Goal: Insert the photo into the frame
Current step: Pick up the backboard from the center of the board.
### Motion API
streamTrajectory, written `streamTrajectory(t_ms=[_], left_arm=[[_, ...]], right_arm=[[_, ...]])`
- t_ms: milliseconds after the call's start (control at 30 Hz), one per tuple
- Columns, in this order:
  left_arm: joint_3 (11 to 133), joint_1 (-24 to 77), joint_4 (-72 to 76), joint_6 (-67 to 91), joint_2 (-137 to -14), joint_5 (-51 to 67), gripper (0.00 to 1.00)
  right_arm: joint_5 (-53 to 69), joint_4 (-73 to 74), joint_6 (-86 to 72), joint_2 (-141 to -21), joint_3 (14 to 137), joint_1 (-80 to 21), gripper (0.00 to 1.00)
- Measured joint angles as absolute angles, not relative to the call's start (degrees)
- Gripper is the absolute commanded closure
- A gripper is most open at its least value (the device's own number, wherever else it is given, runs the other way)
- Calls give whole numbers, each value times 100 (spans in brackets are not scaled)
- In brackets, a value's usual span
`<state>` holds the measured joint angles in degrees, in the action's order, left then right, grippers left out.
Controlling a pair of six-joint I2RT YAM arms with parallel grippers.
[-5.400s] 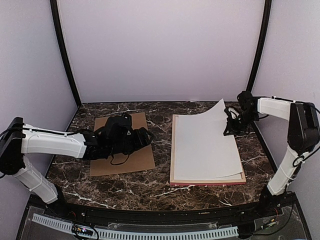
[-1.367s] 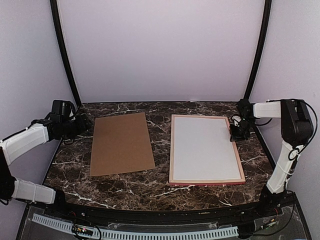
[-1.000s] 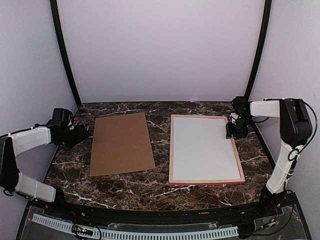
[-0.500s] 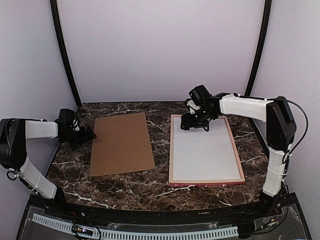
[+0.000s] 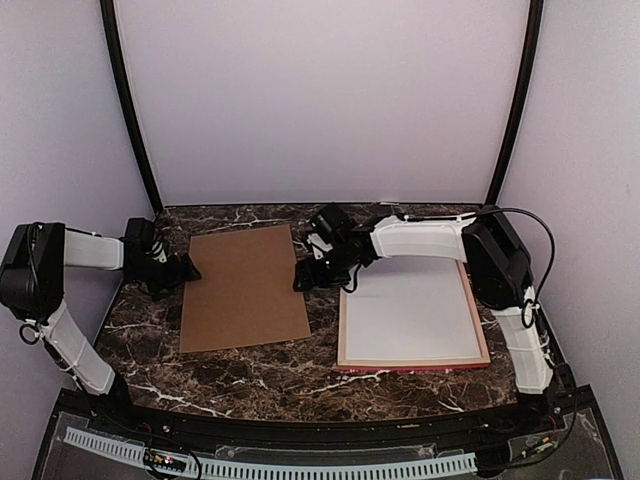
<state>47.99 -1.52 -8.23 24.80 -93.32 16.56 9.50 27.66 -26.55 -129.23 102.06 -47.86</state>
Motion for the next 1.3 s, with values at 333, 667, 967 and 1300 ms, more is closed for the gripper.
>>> streamTrajectory(t_ms=[333, 667, 967, 1300], left_arm=[[4915, -167, -733, 2462, -9515, 2038, 10], [4956, -178, -672, 2530, -9655, 2832, 16], [4956, -336, -582, 2676, -9682, 3398, 21], [4956, -381, 16, 3114, -9166, 4241, 26]], right_arm=[[1284, 2322, -3186, -13281, 10320, -4788, 27], [1653, 1699, -3603, -13316, 10127, -4790, 28], [1745, 1389, -3833, -13220, 9867, -4705, 29], [1728, 1245, -3837, -12982, 9454, -4600, 30]])
